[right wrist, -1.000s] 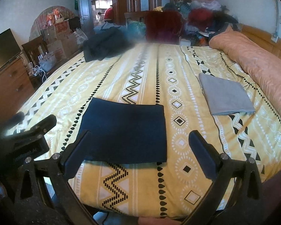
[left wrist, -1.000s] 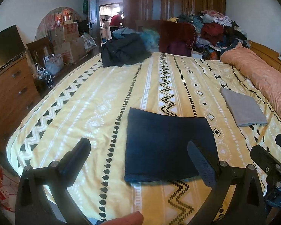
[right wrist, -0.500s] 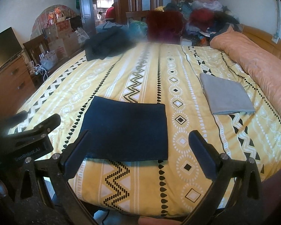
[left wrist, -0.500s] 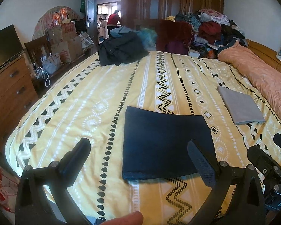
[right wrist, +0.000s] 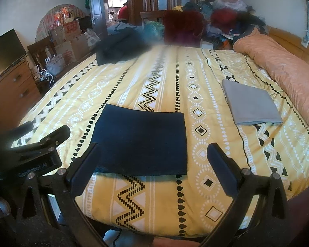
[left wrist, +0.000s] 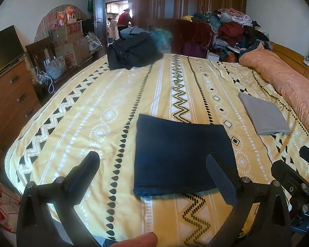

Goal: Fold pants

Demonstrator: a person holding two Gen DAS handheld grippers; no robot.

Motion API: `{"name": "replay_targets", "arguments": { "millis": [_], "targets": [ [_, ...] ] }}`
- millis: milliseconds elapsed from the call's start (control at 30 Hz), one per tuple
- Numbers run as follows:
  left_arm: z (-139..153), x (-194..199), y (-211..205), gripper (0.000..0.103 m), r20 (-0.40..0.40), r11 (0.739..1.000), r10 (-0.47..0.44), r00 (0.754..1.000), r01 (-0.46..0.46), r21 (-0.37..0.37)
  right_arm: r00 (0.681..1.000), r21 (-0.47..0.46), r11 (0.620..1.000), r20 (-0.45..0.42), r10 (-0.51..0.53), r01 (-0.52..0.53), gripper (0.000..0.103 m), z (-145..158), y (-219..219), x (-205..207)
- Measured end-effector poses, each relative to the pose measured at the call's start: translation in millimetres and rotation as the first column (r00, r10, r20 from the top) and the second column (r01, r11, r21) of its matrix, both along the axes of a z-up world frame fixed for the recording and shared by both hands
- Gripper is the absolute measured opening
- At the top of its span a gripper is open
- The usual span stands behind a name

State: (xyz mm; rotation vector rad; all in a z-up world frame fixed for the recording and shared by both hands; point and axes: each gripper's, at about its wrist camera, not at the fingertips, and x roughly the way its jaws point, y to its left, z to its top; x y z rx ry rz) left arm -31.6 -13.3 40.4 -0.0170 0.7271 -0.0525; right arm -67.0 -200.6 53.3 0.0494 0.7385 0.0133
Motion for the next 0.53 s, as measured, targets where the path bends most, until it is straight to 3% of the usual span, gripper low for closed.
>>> {"name": "replay_targets", "arguments": {
  "millis": [533],
  "targets": [
    [-6.1,2.6,5.9,0.103,-0.011,1.0,0.008,1.0,-0.008,-0.019,1.0,0.002,1.0,-0.01,0.021,-0.021,0.101,-4.6,7.1,4.1]
  ]
}}
